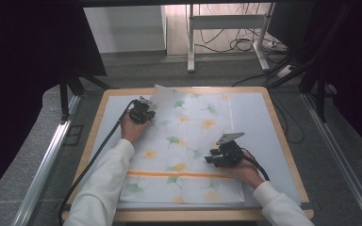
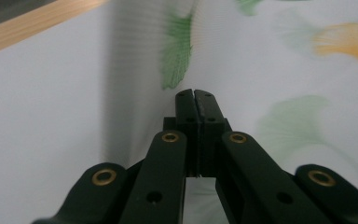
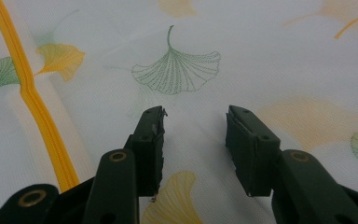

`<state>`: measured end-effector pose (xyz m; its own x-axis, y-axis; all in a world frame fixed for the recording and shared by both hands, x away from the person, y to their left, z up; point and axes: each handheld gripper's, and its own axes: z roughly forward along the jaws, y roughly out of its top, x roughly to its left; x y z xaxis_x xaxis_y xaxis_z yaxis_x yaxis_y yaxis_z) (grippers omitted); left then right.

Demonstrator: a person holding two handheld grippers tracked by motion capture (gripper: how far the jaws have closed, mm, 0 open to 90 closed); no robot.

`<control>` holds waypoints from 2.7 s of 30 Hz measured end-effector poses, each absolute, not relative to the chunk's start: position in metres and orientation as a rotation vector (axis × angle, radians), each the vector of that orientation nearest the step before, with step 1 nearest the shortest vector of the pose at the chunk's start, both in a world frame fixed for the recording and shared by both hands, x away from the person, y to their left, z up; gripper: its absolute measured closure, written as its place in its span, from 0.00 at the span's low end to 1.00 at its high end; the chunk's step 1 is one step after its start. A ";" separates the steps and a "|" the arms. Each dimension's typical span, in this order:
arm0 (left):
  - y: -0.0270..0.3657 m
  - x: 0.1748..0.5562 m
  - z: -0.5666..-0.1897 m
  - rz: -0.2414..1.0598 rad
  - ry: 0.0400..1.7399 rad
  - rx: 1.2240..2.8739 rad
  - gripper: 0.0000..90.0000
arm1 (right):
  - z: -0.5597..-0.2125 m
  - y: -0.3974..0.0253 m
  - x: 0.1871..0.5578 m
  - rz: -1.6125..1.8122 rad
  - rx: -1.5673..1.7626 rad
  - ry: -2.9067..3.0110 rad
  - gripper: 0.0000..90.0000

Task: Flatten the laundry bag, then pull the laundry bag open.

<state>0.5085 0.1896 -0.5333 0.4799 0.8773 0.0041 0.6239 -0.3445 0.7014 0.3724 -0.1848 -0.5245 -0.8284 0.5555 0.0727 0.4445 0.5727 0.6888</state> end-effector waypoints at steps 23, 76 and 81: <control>0.181 0.410 -0.501 0.342 1.047 2.089 1.00 | -0.519 -0.188 0.370 1.114 0.863 2.630 0.61; 0.069 0.294 -0.478 0.217 0.760 2.195 0.37 | -0.492 -0.287 0.295 1.120 1.241 2.385 0.76; 0.050 0.291 -0.478 0.166 0.713 2.217 0.37 | -0.491 -0.291 0.292 1.139 1.240 2.402 0.90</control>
